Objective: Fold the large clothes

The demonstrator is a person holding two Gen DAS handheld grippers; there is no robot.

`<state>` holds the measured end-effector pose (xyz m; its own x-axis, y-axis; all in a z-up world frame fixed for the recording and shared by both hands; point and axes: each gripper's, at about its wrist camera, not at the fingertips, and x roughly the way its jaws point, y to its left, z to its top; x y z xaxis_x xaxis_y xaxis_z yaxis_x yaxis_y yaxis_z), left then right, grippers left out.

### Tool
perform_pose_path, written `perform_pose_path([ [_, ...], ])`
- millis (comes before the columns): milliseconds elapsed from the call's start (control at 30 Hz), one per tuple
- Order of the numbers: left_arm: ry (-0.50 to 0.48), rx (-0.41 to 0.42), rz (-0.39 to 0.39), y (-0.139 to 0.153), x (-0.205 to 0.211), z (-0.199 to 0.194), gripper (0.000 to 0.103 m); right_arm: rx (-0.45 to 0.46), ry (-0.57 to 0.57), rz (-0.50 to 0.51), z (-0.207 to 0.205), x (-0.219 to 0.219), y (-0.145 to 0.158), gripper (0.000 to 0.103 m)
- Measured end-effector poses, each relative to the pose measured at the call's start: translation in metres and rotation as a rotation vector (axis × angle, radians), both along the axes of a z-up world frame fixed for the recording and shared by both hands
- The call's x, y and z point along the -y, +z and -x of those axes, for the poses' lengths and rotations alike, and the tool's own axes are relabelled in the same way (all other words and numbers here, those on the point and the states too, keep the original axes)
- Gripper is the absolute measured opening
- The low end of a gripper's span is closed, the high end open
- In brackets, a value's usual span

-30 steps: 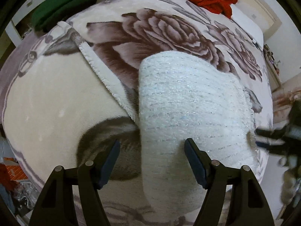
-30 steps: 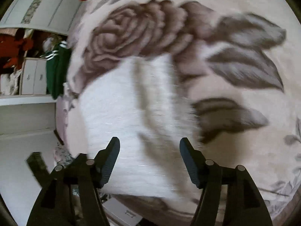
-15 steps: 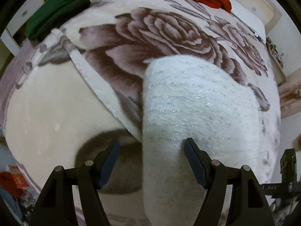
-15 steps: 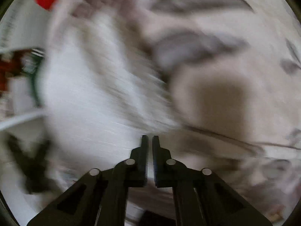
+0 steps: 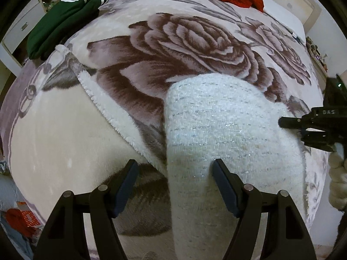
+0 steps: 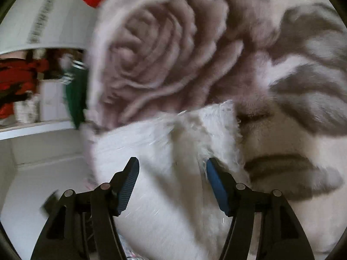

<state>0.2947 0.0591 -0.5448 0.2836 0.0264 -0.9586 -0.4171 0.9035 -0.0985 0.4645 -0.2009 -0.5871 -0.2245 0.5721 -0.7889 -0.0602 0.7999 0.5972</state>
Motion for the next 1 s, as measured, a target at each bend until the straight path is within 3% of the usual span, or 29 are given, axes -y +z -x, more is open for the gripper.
perform_pose_path([
  [33,0.000,-0.003,-0.002,0.001,-0.001,-0.001,0.070,-0.005,0.006,0.010,0.001,-0.019,-0.002,0.018],
  [67,-0.002,0.001,0.007,0.001,-0.002,-0.001,0.070,0.019,0.027,0.012,0.004,-0.031,0.010,0.015],
  [167,0.010,0.028,0.076,0.000,-0.006,0.000,0.076,0.197,0.005,0.040,0.006,-0.034,0.065,0.014],
  [200,0.016,0.043,0.107,-0.001,-0.007,0.000,0.089,0.241,-0.014,0.062,0.006,-0.018,0.079,0.013],
  [267,0.030,0.054,0.168,-0.005,-0.007,-0.004,0.094,0.272,-0.050,0.132,0.001,0.004,0.076,0.013],
  [367,0.039,0.028,0.171,-0.009,-0.007,-0.008,0.093,0.134,-0.061,0.208,-0.008,0.013,0.013,0.015],
  [433,0.052,0.027,0.170,-0.006,-0.013,-0.004,0.093,0.056,-0.044,0.168,-0.008,0.007,-0.015,0.023],
  [500,0.065,0.025,0.178,-0.005,-0.019,0.003,0.093,0.028,-0.019,0.110,-0.011,0.008,-0.015,0.036],
  [567,0.086,0.020,0.207,-0.007,-0.026,0.014,0.093,0.011,-0.014,0.019,-0.013,0.017,-0.005,0.060],
  [633,0.110,0.028,0.260,-0.012,-0.032,0.025,0.093,0.024,-0.010,-0.032,-0.011,0.019,0.000,0.077],
  [667,0.120,0.031,0.279,-0.014,-0.034,0.028,0.093,0.026,0.004,-0.050,-0.007,0.024,0.001,0.080],
  [800,0.181,0.080,0.455,-0.031,-0.040,0.042,0.093,-0.049,0.114,-0.026,0.022,0.022,-0.029,0.088],
  [833,0.192,0.105,0.547,-0.043,-0.041,0.042,0.093,-0.079,0.126,-0.048,0.029,0.024,-0.039,0.091],
  [933,0.219,0.188,0.767,-0.067,-0.045,0.038,0.093,-0.225,0.094,-0.211,0.044,0.022,-0.084,0.095],
  [1000,0.211,0.241,0.849,-0.075,-0.045,0.032,0.093,-0.306,0.061,-0.322,0.050,0.022,-0.107,0.100],
])
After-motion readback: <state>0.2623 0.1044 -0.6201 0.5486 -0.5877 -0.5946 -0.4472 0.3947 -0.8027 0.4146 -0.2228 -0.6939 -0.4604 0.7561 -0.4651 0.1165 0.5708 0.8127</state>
